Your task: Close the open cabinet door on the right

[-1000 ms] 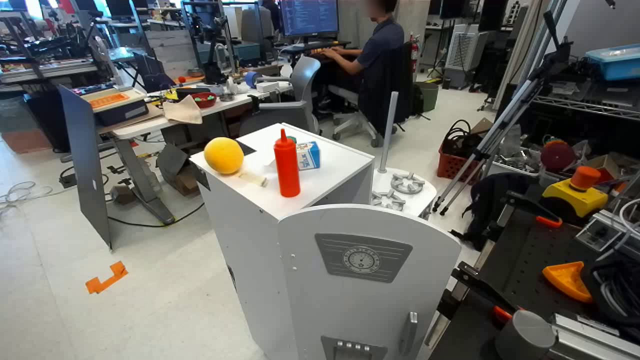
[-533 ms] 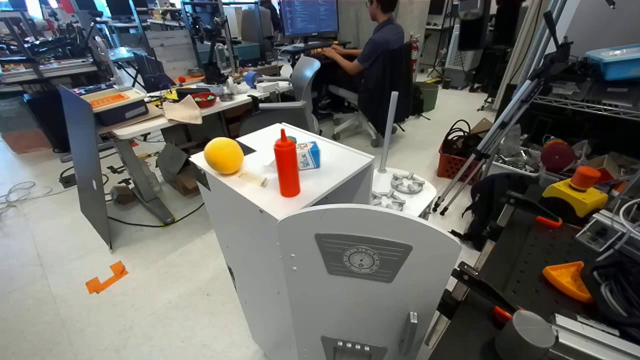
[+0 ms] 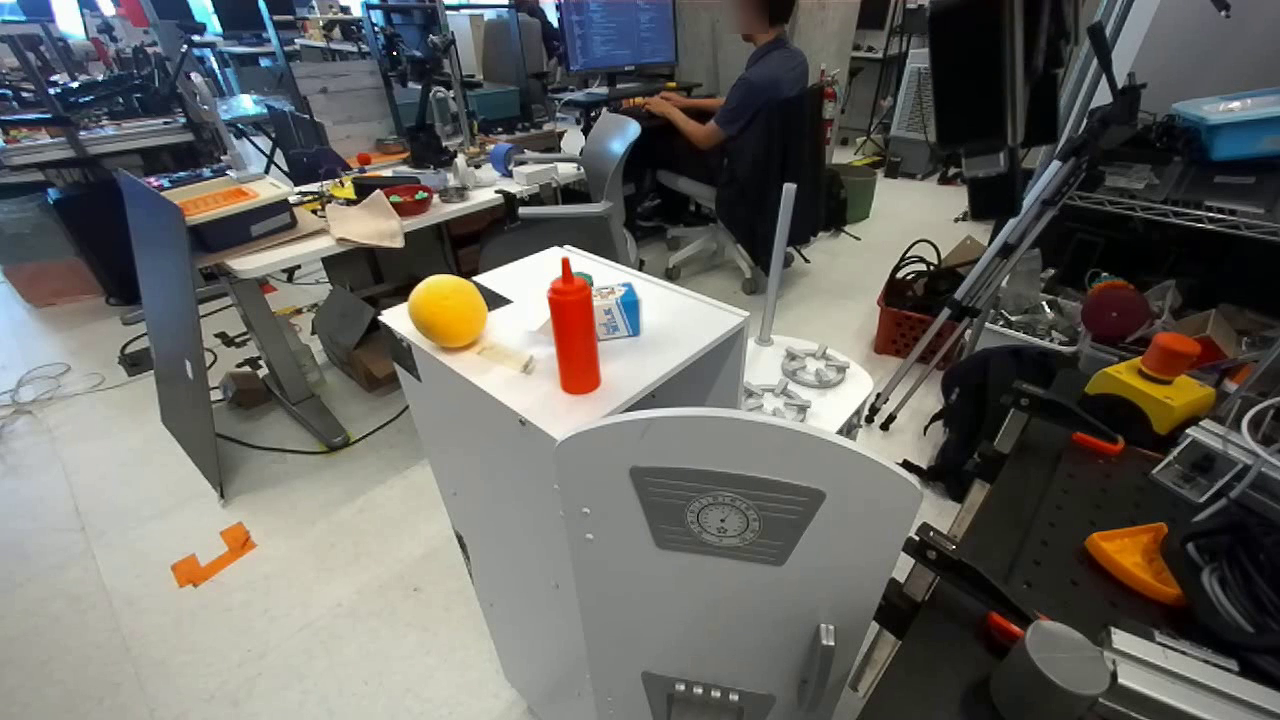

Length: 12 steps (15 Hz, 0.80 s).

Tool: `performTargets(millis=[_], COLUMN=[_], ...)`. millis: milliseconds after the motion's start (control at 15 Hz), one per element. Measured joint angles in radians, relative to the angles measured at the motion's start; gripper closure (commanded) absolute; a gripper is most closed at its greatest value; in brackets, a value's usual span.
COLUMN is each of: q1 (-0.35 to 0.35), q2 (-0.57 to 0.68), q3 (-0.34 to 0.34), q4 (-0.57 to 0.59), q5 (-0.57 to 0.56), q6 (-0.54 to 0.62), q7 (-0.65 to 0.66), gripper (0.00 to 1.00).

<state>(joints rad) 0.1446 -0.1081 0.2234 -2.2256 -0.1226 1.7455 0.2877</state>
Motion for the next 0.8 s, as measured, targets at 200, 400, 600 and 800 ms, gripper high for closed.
performTargets(millis=[200,400,600,800], q1=[0.01,0.021,0.034,0.052], q2=[0.059,0.097,0.13,0.173], q3=[0.0,0.0,0.0,0.0], q4=[0.016,0.011,-0.007,-0.015], q5=[-0.03,-0.027,-0.012,-0.008], q6=[0.016,0.122,0.228,0.296], q7=[-0.002,0.001,0.017,0.05], gripper=[0.0,0.0,0.0,0.0])
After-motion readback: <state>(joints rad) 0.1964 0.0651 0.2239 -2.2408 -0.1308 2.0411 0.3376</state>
